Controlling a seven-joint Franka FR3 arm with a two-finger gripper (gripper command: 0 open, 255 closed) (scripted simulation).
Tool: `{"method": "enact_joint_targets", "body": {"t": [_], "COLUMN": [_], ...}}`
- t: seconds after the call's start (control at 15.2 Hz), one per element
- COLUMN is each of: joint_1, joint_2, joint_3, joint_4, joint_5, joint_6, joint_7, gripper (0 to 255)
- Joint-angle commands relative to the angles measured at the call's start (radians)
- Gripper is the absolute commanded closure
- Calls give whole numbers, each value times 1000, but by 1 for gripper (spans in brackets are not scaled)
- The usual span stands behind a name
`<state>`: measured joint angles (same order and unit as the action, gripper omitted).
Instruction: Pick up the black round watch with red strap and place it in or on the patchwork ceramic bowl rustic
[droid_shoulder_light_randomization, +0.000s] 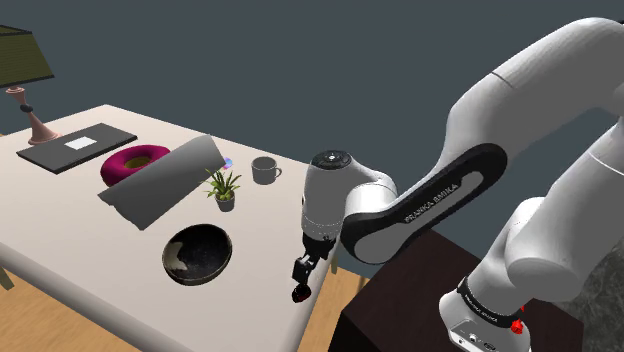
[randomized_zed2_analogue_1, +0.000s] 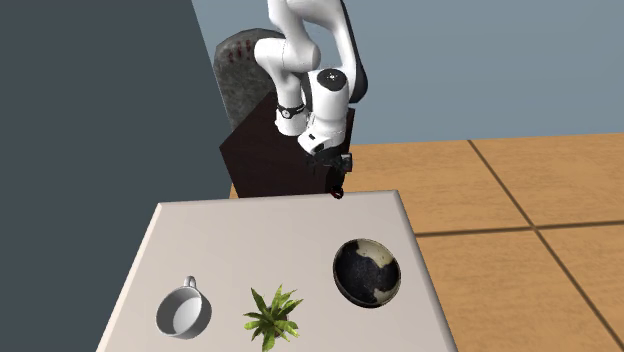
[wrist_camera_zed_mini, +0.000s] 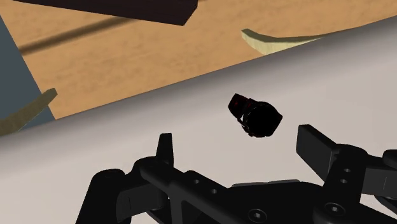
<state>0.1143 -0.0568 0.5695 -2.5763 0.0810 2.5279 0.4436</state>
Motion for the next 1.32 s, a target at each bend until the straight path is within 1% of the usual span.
{"method": "enact_joint_targets", "body": {"t": [0.0,0.07,0.13,0.59,0.66,1.12,1.19,1.25], "joint_1": [3,13,26,71,76,76,76,76], "joint_2": [108,157,189,300,309,309,309,309], "joint_3": [24,21,12,-54,-61,-61,-61,-61], "joint_4": [37,57,71,78,79,79,79,79], "joint_5": [-110,-168,-206,-339,-350,-349,-349,-349], "joint_6": [58,77,88,174,181,180,180,180], "joint_7": [111,164,198,293,301,300,300,300], "gripper": [0,0,0,0,0,0,255,255]}}
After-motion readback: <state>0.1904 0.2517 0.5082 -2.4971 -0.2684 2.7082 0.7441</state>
